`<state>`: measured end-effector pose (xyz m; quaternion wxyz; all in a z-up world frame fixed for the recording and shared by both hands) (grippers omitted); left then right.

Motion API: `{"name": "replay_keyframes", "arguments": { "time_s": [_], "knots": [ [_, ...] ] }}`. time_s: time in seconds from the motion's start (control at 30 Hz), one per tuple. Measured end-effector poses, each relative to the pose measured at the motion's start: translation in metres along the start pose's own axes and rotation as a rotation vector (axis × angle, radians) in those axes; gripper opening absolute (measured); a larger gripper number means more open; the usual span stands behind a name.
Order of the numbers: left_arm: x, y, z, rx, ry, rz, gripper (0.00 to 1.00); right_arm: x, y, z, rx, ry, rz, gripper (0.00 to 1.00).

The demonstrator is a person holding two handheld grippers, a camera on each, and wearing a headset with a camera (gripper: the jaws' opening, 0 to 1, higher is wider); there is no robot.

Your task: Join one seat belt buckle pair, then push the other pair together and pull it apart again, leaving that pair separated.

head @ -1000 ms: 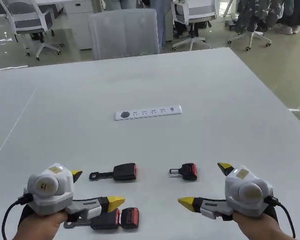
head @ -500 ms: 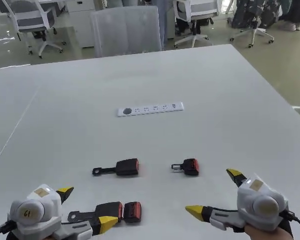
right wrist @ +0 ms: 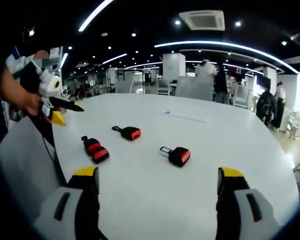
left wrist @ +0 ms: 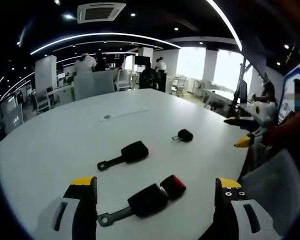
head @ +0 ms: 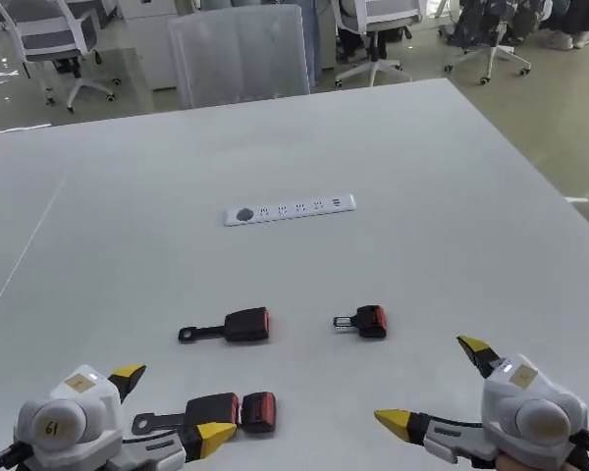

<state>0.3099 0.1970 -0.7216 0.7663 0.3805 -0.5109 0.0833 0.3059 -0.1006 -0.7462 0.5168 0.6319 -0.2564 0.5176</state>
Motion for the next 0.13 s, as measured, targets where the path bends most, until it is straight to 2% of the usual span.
{"name": "replay_keyframes", "arguments": {
  "time_s": [0.13],
  "knots": [
    [0.0033,0.0002,0.0016,0.000,-0.002,0.013,1.00,0.0029,-0.0001,-0.0006,-0.002,0.003,0.006,1.00]
  ]
}}
Point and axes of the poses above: the centre of the closed fingertips' face, and the gripper's own axes: y roughly backward along the fingers, z roughly to its right, x roughly out of its top, the point moved 2 cm from there along y, roughly backward along the fingers, and after that the axes turned 11 degrees about -x, right-handed, at the moved point
